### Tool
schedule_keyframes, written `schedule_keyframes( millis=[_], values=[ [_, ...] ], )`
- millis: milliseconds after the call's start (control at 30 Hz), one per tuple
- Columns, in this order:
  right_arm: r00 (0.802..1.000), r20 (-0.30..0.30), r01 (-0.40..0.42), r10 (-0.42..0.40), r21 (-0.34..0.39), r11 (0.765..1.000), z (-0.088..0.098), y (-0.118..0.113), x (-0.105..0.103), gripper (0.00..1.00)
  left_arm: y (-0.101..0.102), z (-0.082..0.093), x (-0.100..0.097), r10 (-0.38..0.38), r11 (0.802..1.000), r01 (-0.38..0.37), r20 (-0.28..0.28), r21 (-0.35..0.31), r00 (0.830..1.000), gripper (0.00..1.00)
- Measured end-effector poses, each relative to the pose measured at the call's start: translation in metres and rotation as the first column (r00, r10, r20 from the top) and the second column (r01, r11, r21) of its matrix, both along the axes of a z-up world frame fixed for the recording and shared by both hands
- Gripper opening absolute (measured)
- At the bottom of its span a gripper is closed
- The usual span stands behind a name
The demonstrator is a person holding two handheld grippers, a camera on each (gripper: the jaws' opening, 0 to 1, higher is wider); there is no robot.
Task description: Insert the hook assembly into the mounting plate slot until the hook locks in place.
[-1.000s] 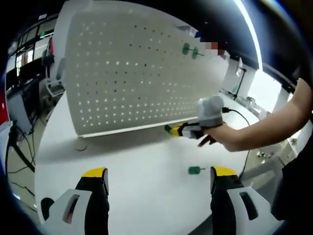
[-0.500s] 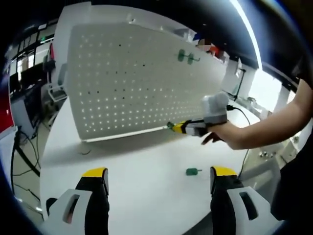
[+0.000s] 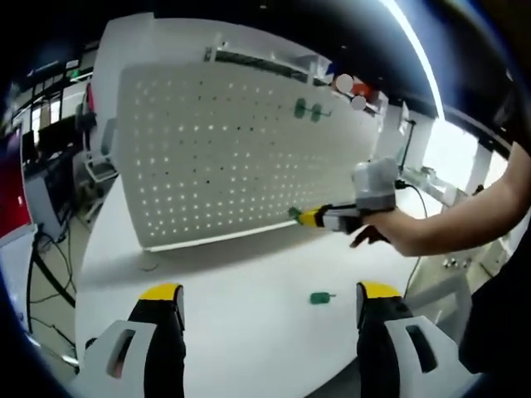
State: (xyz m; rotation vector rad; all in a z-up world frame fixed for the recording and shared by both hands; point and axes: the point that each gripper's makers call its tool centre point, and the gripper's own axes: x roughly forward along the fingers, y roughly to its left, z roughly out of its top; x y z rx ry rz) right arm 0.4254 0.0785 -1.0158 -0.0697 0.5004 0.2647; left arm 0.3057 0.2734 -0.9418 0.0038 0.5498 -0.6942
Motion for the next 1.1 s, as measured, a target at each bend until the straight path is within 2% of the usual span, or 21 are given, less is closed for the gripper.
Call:
schedule_keyframes(
  millis=[233, 467, 767, 867, 933, 1000, 1033, 1100],
  values=[
    [1.0, 0.017, 0.006, -0.006, 0.034, 0.999, 0.017, -0.006, -0.015, 0.0, -0.001, 0.005, -0.003, 0.003, 1.0, -0.003, 0.011, -0.013, 1.0, 0.86],
    [0.998, 0.06, 0.026, -0.031, 0.07, 0.997, 0.041, -0.014, -0.023, 0.0, 0.007, 0.008, -0.006, 0.01, 1.0, -0.01, 0.015, -0.009, 1.0, 0.86],
    [0.997, 0.075, 0.013, -0.022, 0.124, 0.992, 0.064, -0.007, -0.034, 0.0, 0.008, 0.013, -0.004, 0.011, 1.0, -0.01, 0.02, -0.025, 1.0, 0.87],
    [0.997, 0.072, -0.001, -0.011, 0.164, 0.986, 0.069, -0.003, -0.038, 0.0, 0.005, 0.01, -0.003, -0.002, 0.999, 0.002, 0.011, -0.034, 1.0, 0.87],
    [0.997, 0.072, -0.011, -0.005, 0.221, 0.975, 0.074, 0.001, -0.042, 0.0, 0.002, 0.008, -0.002, -0.012, 0.999, 0.012, 0.001, -0.044, 1.0, 0.87],
    [0.997, 0.071, -0.026, 0.01, 0.229, 0.973, 0.076, 0.003, -0.046, 0.0, -0.001, 0.006, -0.001, -0.023, 0.999, 0.022, -0.005, -0.048, 1.0, 0.87],
    [0.997, 0.071, -0.041, 0.021, 0.288, 0.957, 0.079, 0.01, -0.049, 0.0, -0.003, 0.005, 0.0, -0.027, 0.998, 0.027, -0.007, -0.049, 1.0, 0.87],
    [0.998, 0.062, -0.037, 0.021, 0.27, 0.962, 0.077, 0.007, -0.054, 0.0, -0.004, 0.003, 0.002, -0.033, 0.998, 0.033, -0.014, -0.056, 0.999, 0.87]
  ],
)
